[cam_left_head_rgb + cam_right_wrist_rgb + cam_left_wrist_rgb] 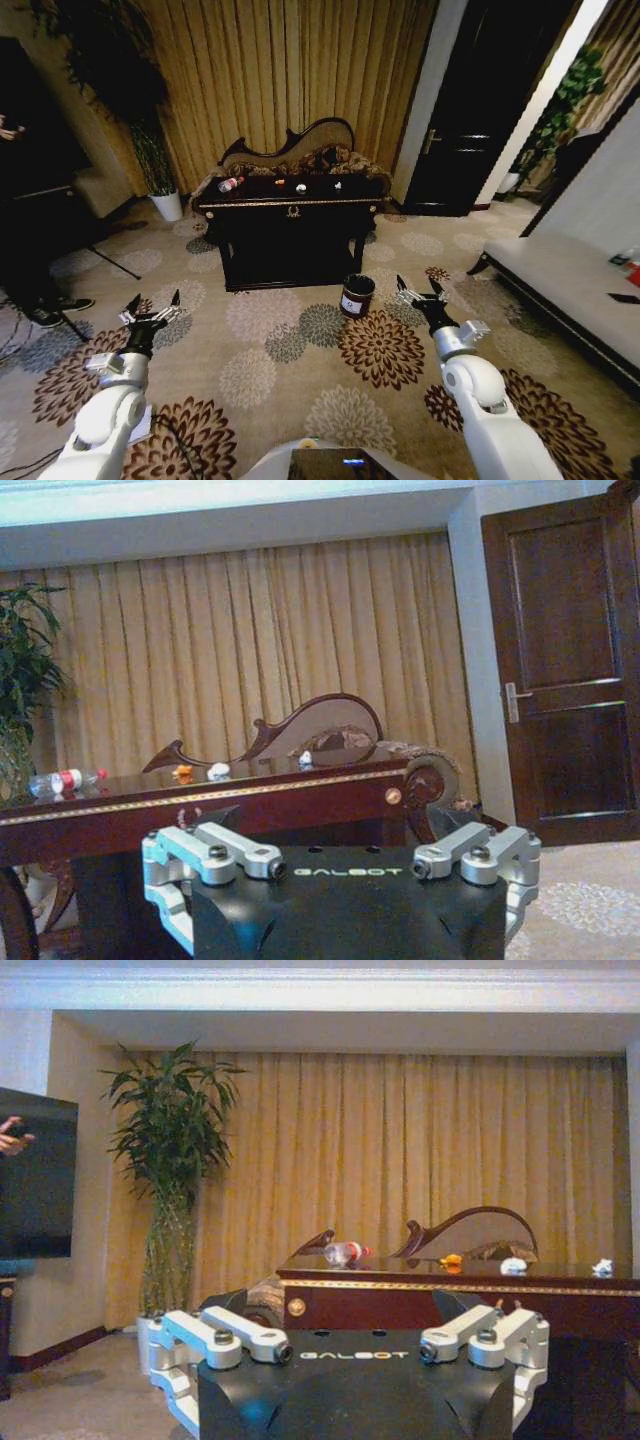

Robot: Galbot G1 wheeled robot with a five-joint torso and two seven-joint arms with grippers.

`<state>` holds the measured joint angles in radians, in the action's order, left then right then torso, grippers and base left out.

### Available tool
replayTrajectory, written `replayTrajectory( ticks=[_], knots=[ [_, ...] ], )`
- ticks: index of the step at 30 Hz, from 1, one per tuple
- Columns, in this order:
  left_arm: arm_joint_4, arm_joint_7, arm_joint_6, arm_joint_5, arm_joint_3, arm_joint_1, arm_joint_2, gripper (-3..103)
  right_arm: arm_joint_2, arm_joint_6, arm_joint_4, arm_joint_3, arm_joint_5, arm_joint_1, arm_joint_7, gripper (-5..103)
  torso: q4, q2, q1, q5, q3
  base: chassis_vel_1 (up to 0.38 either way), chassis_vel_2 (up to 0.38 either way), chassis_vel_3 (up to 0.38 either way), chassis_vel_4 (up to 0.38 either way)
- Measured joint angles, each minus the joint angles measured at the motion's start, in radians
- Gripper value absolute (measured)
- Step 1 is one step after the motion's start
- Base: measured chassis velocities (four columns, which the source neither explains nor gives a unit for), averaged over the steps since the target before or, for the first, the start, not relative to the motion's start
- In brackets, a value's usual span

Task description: Move to the front of the table and place the trash on the table into the trash bin.

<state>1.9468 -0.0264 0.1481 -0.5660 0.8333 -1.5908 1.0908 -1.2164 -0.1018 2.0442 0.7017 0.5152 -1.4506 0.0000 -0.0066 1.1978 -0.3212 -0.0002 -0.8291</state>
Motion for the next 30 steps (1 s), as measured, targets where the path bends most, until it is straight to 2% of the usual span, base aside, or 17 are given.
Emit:
replayTrajectory(
  ticks=[11, 30],
  knots=[
    [-0.005, 0.002, 0.008, -0.003, 0.008, -0.004, -0.003, 100, 0.001, 0.002, 0.016, 0.002, -0.013, -0.023, 0.000, 100, -0.0001, -0.001, -0.001, 0.0002, -0.001, -0.231, 0.234, 0.231, -0.240],
    [-0.006, 0.005, 0.011, -0.006, 0.013, -0.009, 0.008, 100, -0.007, 0.003, 0.022, -0.017, -0.034, -0.027, 0.000, 100, -0.0002, 0.000, 0.000, 0.0000, 0.000, -0.175, 0.177, 0.172, -0.167]
  ],
)
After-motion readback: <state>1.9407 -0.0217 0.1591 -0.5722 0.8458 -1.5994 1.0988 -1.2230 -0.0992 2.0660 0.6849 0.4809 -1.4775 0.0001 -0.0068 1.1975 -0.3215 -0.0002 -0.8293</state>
